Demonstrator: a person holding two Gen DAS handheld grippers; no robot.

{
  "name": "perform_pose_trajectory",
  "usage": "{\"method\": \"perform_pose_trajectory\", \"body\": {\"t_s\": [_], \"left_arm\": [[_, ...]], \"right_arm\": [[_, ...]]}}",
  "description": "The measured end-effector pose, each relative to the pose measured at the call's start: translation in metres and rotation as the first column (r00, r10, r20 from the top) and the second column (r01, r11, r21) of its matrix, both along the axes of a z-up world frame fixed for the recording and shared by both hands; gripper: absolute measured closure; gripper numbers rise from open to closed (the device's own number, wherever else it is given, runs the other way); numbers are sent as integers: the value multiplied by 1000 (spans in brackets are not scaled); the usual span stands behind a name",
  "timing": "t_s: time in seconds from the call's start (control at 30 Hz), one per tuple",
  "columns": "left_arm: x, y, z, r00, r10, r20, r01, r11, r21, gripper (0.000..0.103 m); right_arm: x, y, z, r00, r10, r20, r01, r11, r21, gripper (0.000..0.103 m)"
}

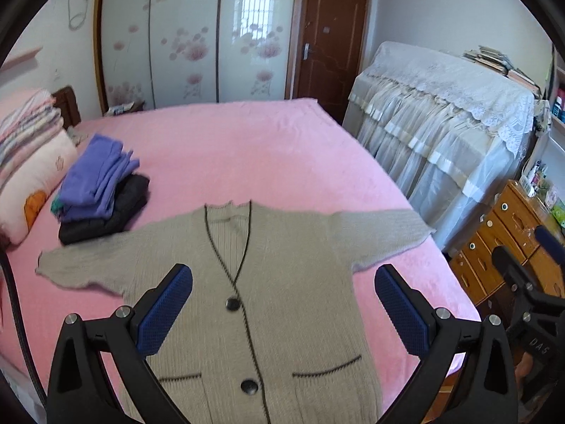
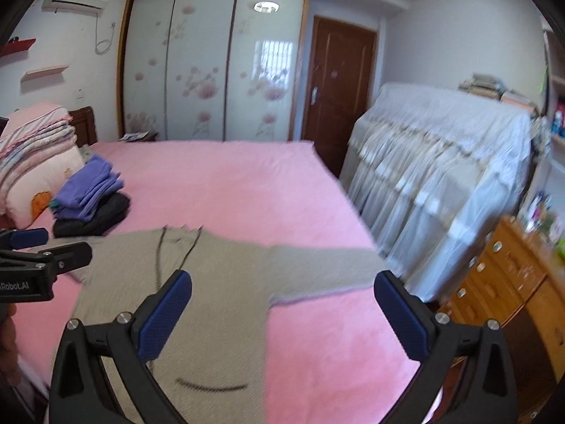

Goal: Fold large clothes
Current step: 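Reach the right tool to the sleeve cuff and grasp it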

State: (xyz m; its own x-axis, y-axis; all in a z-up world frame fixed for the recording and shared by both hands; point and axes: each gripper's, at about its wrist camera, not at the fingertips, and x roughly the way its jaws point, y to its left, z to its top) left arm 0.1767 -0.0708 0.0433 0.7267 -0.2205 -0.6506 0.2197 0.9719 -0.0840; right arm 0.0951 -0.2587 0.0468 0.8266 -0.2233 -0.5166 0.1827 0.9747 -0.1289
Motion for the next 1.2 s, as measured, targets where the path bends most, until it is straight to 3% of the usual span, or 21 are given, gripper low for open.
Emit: {"method": "perform_pose_trajectory", "body": {"t_s": [0.1, 0.23, 0.37, 0.57, 0.77, 0.9, 1.03, 1.2], "left_arm": [[10, -17, 14, 998, -28, 60, 29, 1000, -10, 1], [22, -46, 24, 989, -36, 142, 37, 999, -4, 1], [46, -79, 17, 975, 19, 222, -32, 998, 54, 1], [101, -124, -26, 990, -7, 144, -4, 997, 74, 1], [150, -166, -97, 995, -22, 95, 11, 993, 114, 1], [176, -194, -142, 999, -26, 42, 19, 990, 143, 1], [201, -213, -177, 1000, -6, -16, 8, 990, 142, 1], [222, -229, -208, 1000, 10, -30, -5, 990, 143, 1]], "right_arm": [[4, -16, 16, 998, -37, 57, 40, 998, -55, 0], [16, -43, 25, 995, -53, 89, 58, 997, -55, 0], [40, -80, 19, 991, -104, 85, 108, 993, -44, 0], [82, -132, -16, 986, -165, 39, 164, 986, 22, 0], [124, -188, -63, 979, -200, -26, 202, 970, 135, 5], [151, -230, -104, 972, -213, -99, 232, 937, 261, 23], [173, -266, -152, 951, -242, -193, 296, 892, 342, 24], [189, -299, -204, 928, -251, -276, 354, 826, 439, 24]]}}
